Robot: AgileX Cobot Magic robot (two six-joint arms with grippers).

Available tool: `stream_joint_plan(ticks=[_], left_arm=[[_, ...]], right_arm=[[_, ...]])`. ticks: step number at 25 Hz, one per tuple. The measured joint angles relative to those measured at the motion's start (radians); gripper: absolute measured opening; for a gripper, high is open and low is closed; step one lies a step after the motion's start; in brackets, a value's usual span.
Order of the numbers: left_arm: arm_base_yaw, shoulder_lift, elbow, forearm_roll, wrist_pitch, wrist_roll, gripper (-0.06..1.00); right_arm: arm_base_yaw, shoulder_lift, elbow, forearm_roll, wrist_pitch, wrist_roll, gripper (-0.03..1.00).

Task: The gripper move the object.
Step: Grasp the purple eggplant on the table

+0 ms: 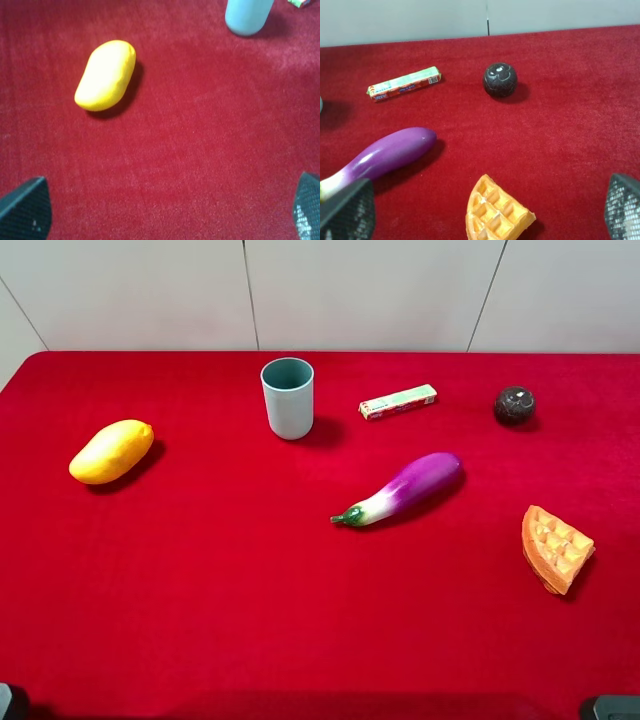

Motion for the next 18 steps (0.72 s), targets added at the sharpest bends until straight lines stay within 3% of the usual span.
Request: stream_joint_plan(ticks=[8,18], left_arm=[[0.000,0.251,-0.111,-0.029,0.000,0.063,0.96],[0.000,0.638,-0.295,-0.162,0.004,0.182,0.96]], right_arm=[[0.000,0.000,0.000,0.000,0.000,0.000,0.69],[0.000,0.000,0.000,0.000,0.000,0.000,0.69]])
